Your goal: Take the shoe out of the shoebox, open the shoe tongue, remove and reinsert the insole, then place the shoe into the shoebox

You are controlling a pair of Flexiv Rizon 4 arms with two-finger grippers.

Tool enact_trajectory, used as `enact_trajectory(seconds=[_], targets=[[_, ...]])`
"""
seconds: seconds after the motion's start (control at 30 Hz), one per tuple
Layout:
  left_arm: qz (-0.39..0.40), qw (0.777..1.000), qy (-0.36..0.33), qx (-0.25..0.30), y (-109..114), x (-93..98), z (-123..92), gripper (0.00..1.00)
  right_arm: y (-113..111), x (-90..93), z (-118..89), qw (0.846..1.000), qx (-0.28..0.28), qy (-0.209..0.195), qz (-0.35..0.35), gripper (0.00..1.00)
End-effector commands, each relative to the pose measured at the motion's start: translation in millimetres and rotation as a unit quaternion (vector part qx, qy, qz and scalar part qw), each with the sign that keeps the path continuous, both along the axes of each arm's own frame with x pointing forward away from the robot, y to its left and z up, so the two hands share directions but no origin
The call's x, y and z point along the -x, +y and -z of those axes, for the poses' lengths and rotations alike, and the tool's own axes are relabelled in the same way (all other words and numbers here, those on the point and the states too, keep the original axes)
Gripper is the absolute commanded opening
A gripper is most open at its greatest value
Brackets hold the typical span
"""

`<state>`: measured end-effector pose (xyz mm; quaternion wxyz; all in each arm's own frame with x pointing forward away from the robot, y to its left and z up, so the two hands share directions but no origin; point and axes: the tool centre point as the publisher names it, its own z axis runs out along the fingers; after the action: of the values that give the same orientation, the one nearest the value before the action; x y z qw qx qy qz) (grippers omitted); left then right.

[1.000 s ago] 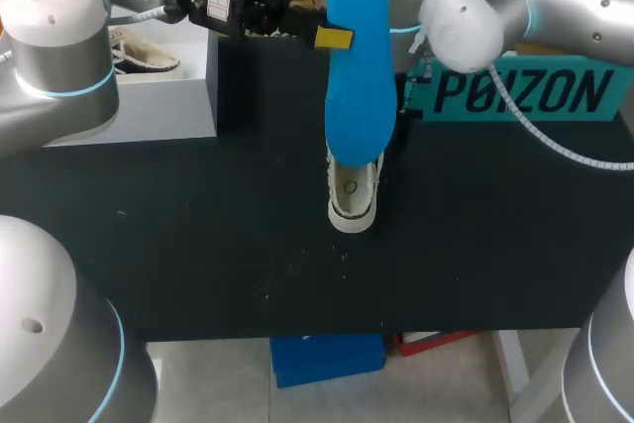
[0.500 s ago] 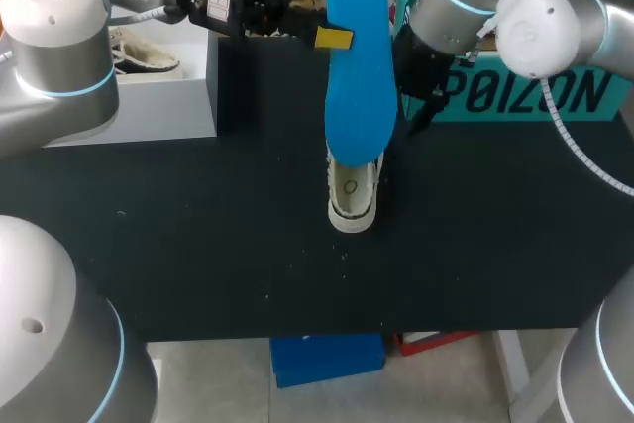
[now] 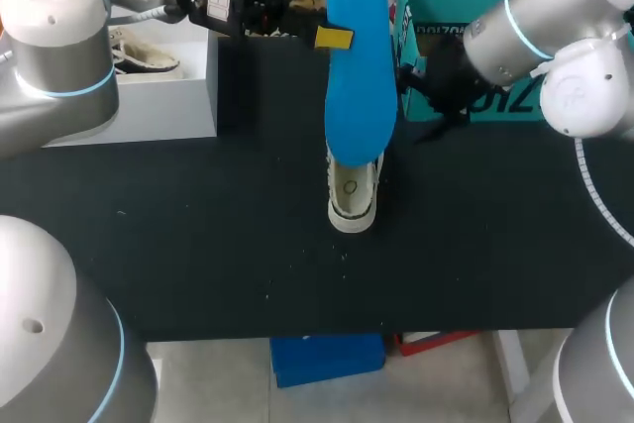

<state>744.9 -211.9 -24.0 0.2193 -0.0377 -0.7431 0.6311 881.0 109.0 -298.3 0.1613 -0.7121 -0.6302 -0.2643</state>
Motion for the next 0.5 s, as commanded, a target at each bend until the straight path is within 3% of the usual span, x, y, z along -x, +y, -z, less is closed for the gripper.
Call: enact_trajectory(seconds=[0.03, 0.13, 0.17, 0.5], targets=[[0.0, 1.0, -0.001, -0.001, 0, -0.6, 0, 0.0, -12, 3.7, 1, 0.985, -0.168, 0.046, -0.008, 1.0], [0.0, 1.0, -0.001, -0.001, 0, -0.6, 0, 0.0, -15, 4.6, -2, 0.969, -0.238, 0.069, -0.016, 1.0], [0.0, 1.0, -0.001, -0.001, 0, -0.6, 0, 0.0, -15, 4.4, -4, 0.954, -0.285, 0.084, -0.028, 1.0], [0.0, 1.0, -0.001, -0.001, 0, -0.6, 0, 0.0, -21, 1.4, -21, 0.909, -0.406, 0.082, -0.05, 1.0]])
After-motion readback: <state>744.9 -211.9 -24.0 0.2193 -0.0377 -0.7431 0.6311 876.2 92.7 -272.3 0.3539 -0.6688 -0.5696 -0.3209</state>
